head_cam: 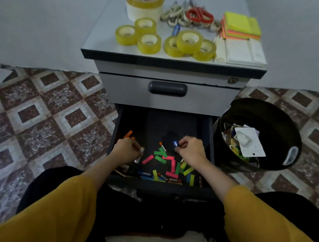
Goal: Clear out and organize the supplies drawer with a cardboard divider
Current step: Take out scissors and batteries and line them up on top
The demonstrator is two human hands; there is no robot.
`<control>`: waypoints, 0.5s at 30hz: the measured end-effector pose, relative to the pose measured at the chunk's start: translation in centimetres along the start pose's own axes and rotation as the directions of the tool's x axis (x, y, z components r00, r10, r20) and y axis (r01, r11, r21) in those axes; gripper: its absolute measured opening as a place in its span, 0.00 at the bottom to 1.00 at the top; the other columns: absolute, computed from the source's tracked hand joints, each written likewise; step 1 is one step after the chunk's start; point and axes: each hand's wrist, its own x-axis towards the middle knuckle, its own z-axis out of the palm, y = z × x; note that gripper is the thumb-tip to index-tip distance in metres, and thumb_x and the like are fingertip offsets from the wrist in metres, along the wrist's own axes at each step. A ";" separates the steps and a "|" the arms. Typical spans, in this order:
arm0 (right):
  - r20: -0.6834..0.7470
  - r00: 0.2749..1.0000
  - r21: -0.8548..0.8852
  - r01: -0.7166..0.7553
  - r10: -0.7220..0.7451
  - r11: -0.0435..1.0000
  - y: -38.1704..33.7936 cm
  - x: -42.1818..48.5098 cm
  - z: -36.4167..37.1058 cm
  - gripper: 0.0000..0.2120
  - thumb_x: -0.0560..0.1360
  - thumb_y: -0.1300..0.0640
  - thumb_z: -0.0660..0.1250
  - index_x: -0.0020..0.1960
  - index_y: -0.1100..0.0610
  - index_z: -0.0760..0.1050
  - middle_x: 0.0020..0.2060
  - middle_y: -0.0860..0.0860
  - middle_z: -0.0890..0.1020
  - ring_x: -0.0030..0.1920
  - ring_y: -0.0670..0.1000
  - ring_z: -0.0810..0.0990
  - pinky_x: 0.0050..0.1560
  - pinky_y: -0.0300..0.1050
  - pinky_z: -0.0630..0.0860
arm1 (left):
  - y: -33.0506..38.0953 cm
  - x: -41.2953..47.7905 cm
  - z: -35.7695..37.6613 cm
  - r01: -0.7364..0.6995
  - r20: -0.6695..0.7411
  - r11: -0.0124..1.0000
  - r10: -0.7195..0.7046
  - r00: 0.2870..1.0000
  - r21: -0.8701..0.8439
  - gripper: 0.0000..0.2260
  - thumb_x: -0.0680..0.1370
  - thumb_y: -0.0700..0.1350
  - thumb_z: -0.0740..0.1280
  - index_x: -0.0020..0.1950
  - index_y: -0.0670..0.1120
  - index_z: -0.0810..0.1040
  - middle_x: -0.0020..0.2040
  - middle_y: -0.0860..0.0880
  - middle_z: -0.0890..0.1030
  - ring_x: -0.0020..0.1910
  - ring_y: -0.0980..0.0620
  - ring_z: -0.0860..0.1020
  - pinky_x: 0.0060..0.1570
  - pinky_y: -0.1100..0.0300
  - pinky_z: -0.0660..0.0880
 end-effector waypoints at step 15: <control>-0.076 0.992 0.136 0.114 -0.104 0.984 -3.8 -2.7 -5.5 0.04 0.71 0.62 0.72 0.42 0.59 0.78 0.34 0.49 0.77 0.34 0.42 0.74 0.34 0.30 0.69 | 5.7 -3.8 -3.6 -0.133 -0.036 0.950 0.128 0.991 -0.284 0.08 0.75 0.39 0.69 0.53 0.39 0.78 0.38 0.48 0.78 0.34 0.54 0.78 0.30 0.66 0.78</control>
